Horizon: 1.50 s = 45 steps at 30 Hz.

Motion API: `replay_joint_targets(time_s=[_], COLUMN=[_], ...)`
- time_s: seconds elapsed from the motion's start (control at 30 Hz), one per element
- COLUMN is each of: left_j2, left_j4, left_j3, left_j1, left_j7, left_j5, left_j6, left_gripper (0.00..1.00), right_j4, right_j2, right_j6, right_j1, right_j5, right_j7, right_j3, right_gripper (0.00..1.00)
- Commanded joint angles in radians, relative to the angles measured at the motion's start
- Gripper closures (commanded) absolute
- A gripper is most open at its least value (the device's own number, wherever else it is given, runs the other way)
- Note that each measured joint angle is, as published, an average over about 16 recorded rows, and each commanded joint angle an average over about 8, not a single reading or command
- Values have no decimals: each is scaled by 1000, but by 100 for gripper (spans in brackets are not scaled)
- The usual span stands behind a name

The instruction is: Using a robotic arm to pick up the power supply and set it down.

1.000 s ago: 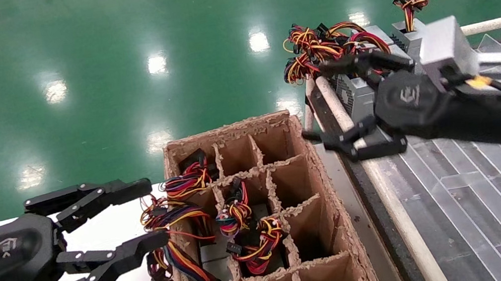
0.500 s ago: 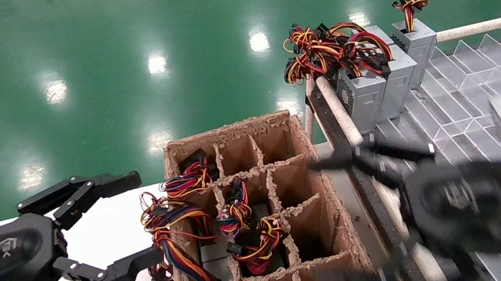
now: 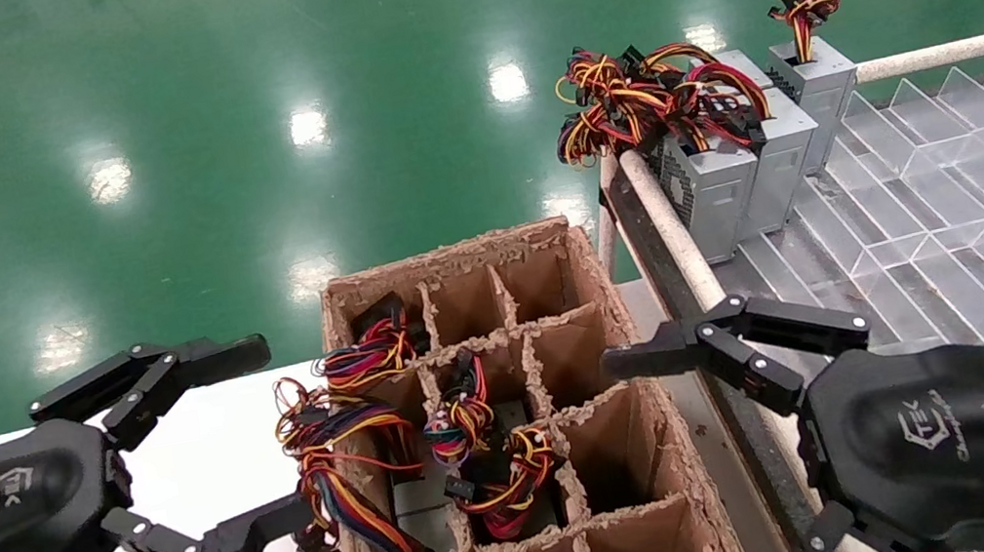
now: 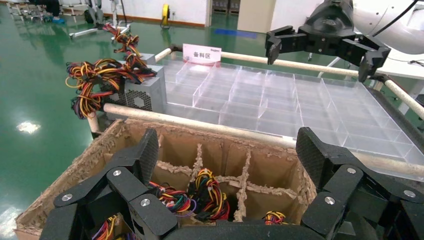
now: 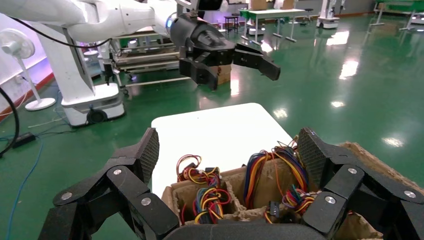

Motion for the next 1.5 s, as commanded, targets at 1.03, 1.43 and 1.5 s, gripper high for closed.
replay_joint_targets(time_s=[1.03, 1.43, 1.5], left_j2=[0, 0, 0], left_j4=[0, 0, 0], left_j3=[0, 0, 0], left_j1=[0, 0, 0], left_j7=[0, 0, 0], left_j5=[0, 0, 0], left_j6=[0, 0, 0], left_gripper=[0, 0, 0], right_j4=[-25, -26, -26], right_j2=[-9, -10, -10], right_j6=[14, 15, 15], right_j1=[19, 20, 20], right_j5=[-16, -17, -17], right_j7=[-13, -14, -14], right_j3=[-11, -12, -12], right_gripper=[0, 0, 0])
